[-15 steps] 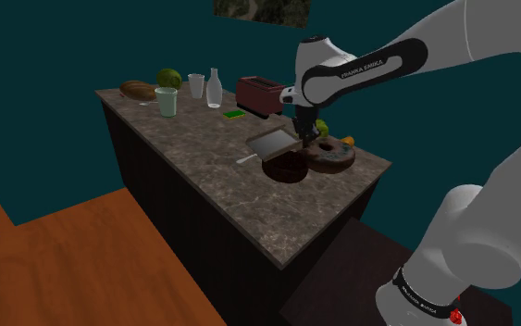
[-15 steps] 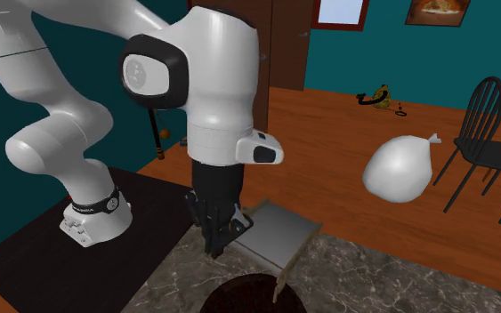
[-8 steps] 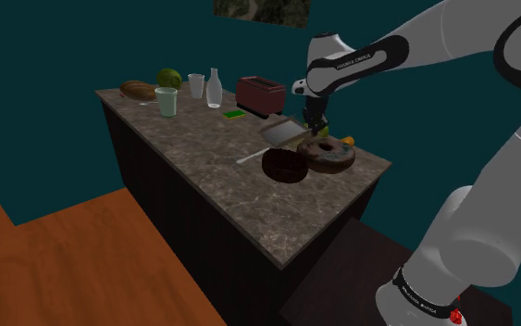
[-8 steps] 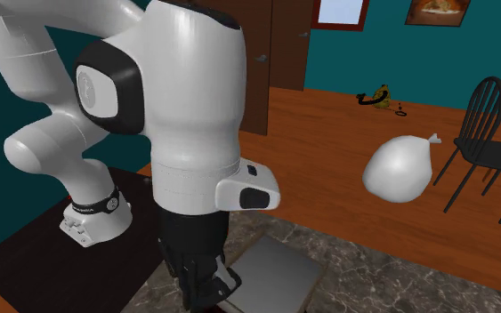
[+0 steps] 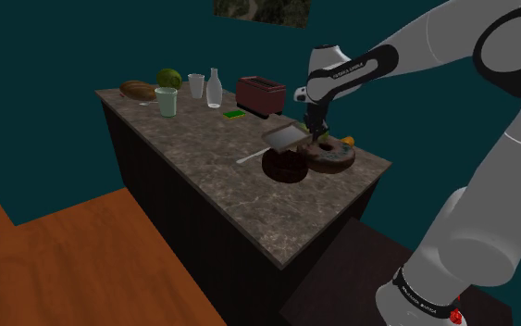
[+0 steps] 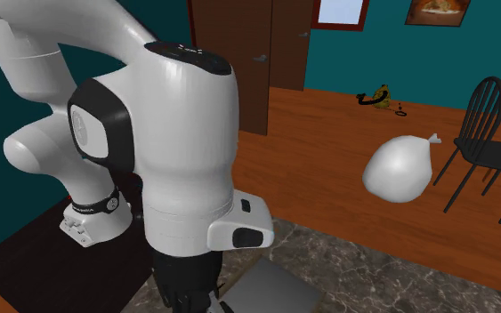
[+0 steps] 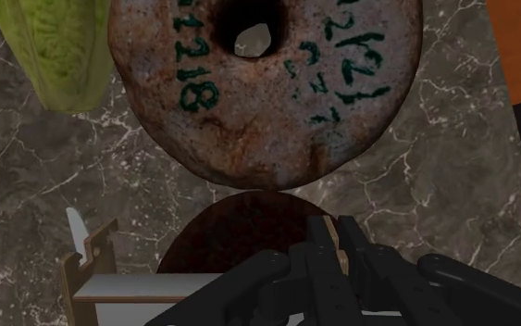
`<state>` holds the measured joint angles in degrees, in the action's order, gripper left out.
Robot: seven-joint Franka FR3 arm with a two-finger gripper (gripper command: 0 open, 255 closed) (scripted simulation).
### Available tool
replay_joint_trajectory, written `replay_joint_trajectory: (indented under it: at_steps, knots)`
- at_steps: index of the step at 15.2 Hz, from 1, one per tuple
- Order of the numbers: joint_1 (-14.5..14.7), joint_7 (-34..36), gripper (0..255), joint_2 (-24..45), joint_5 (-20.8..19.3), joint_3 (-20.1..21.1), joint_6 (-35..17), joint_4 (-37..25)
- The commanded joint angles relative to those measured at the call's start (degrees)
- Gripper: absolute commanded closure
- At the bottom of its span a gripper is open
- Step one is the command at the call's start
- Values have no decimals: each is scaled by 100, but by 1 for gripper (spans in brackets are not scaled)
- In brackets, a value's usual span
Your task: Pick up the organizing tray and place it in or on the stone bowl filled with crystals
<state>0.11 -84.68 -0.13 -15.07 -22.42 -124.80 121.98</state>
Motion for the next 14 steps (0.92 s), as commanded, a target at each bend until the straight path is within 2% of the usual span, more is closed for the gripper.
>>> replay_joint_trajectory:
  at_steps: [1, 10, 14]
  knots:
    - [-3, 21, 255, 82, 11, -3, -151, 70]
    - [-39, 83, 255, 474, 62, -24, -848, 394]
    - [-39, 83, 255, 474, 62, -24, -848, 394]
